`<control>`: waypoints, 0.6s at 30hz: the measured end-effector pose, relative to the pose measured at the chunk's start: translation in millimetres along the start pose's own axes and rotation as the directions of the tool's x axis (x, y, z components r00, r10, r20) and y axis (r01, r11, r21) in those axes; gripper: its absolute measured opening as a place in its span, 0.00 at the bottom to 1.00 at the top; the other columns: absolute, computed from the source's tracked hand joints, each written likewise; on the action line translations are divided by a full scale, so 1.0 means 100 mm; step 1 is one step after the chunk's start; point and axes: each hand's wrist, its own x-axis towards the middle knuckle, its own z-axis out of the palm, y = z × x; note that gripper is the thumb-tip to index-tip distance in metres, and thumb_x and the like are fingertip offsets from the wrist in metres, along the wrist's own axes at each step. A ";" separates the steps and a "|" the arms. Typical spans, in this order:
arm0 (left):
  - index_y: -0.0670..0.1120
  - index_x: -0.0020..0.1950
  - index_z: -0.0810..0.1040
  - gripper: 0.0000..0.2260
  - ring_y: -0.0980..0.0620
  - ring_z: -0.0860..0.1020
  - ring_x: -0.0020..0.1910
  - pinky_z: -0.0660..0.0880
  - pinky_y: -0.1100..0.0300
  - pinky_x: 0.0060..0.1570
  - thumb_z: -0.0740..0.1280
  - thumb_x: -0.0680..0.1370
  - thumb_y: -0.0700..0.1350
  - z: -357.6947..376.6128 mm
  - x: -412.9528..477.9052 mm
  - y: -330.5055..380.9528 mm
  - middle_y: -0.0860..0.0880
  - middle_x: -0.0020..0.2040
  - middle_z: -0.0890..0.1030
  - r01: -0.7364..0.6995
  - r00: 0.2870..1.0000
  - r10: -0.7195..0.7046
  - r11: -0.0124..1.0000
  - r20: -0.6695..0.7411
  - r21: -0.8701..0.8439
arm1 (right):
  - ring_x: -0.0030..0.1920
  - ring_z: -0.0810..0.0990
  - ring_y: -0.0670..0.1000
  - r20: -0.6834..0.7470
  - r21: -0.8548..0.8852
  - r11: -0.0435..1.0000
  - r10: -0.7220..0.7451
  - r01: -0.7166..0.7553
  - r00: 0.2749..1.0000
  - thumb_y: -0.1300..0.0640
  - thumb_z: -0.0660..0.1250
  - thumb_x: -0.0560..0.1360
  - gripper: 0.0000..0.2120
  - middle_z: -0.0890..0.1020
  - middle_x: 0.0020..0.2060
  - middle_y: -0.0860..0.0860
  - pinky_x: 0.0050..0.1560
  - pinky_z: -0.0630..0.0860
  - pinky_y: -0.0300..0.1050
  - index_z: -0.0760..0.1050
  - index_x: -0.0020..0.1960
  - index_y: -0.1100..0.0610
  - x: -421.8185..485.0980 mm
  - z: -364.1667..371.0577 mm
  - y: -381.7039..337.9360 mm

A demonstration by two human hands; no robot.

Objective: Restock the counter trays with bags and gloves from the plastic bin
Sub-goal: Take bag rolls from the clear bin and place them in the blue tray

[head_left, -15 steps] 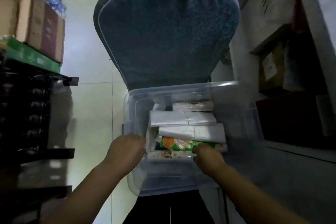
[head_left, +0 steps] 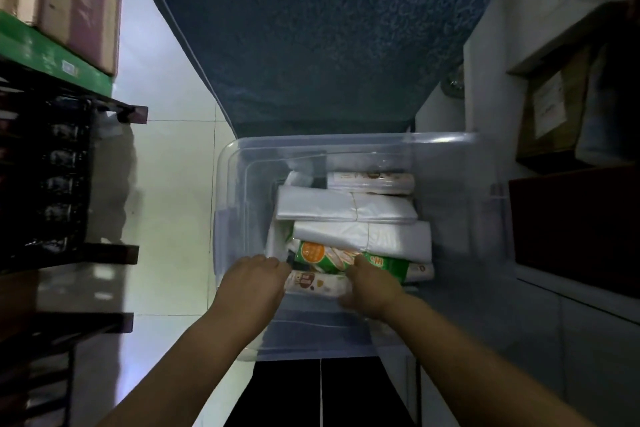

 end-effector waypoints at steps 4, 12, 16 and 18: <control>0.52 0.63 0.73 0.26 0.51 0.75 0.59 0.71 0.57 0.57 0.72 0.67 0.56 0.00 0.03 0.14 0.52 0.61 0.77 0.000 0.999 0.007 0.986 0.038 -0.166 | 0.54 0.76 0.56 -0.087 0.252 0.955 -0.141 0.159 0.986 0.47 0.72 0.69 0.23 0.72 0.56 0.54 0.52 0.73 0.42 0.75 0.60 0.56 -0.35 -0.28 0.09; 0.49 0.41 0.79 0.24 0.49 0.81 0.33 0.75 0.59 0.29 0.81 0.52 0.56 -0.31 0.14 0.16 0.49 0.37 0.83 0.140 0.990 -0.140 0.990 0.008 -0.018 | 0.42 0.78 0.45 -0.290 0.822 0.507 -0.023 0.261 0.957 0.60 0.73 0.70 0.13 0.79 0.44 0.49 0.39 0.75 0.30 0.78 0.54 0.53 -0.45 -0.56 0.26; 0.47 0.43 0.79 0.23 0.48 0.80 0.32 0.74 0.60 0.27 0.80 0.54 0.56 -0.33 0.22 0.03 0.47 0.37 0.83 0.235 0.965 -0.234 0.972 -0.116 -0.006 | 0.50 0.79 0.57 -0.439 0.724 0.689 0.423 0.033 0.793 0.56 0.68 0.74 0.12 0.81 0.48 0.57 0.46 0.72 0.40 0.77 0.55 0.61 0.10 -0.69 0.71; 0.45 0.45 0.79 0.25 0.47 0.81 0.33 0.76 0.59 0.30 0.80 0.55 0.56 -0.26 0.27 -0.02 0.46 0.37 0.83 0.297 0.950 -0.294 0.955 -0.105 0.007 | 0.52 0.78 0.61 -0.462 0.650 0.755 0.482 -0.086 0.744 0.57 0.66 0.74 0.11 0.80 0.49 0.61 0.45 0.70 0.43 0.76 0.53 0.63 0.40 -0.74 0.91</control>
